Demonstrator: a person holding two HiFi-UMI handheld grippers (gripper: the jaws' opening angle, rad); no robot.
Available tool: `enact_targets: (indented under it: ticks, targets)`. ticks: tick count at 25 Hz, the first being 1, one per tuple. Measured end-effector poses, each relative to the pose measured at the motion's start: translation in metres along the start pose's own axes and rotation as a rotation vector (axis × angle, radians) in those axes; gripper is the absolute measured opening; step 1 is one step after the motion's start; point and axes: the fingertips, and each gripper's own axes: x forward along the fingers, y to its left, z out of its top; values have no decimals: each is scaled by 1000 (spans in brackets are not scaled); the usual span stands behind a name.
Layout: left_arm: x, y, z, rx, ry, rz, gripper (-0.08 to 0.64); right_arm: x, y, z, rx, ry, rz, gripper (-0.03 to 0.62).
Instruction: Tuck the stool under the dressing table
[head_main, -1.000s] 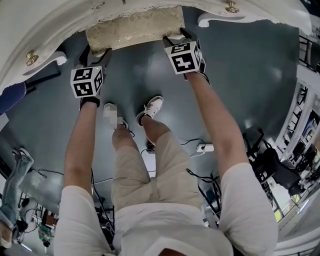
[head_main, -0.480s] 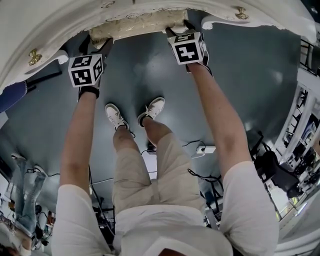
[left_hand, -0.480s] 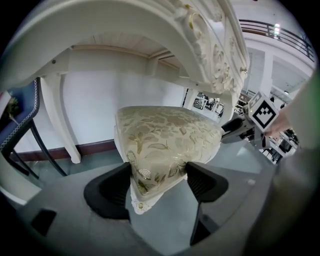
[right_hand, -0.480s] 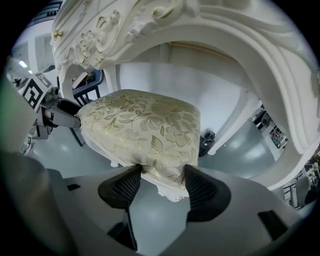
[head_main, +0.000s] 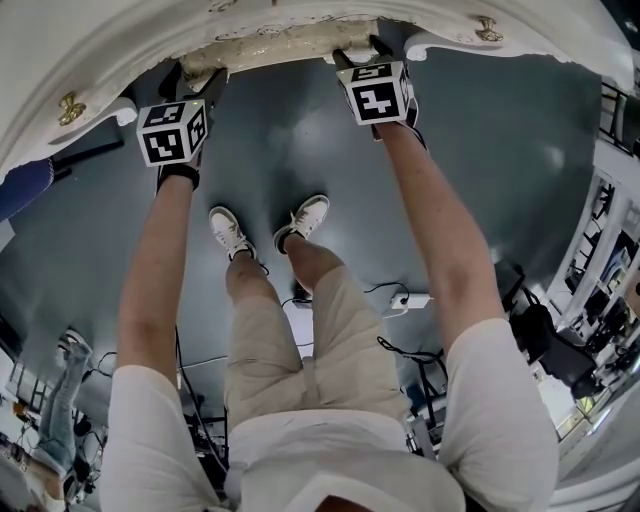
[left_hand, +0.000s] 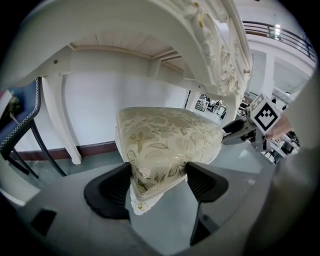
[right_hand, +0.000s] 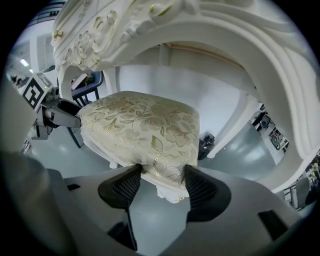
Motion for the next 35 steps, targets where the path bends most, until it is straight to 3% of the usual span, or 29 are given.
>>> enact_targets:
  ticks: [11, 16, 19, 23, 27, 30, 31, 35]
  targets:
    - [-6, 0, 4, -22, -10, -42, 358, -3, -5, 7, -21, -1, -12, 279]
    - [-40, -27, 12, 156, -41, -55, 374, -29, -9, 2, 72, -39, -67, 285]
    - [-63, -34, 24, 152, -74, -44, 369, -46, -5, 7, 81, -39, -66, 266]
    - [-104, -43, 44, 170, -122, -32, 269, -84, 7, 15, 126, -45, -50, 186]
    - [-148, -50, 70, 105, -170, -50, 187, -136, 17, 23, 183, -66, -48, 79]
    - [-183, -60, 86, 95, -169, -59, 85, -181, 22, 20, 245, -77, -61, 6]
    - [-195, -64, 93, 100, -166, -65, 29, -198, 22, 19, 267, -85, -65, 2]
    - [-244, -77, 130, 112, -207, -98, 17, -267, 17, 18, 336, -136, -96, 2]
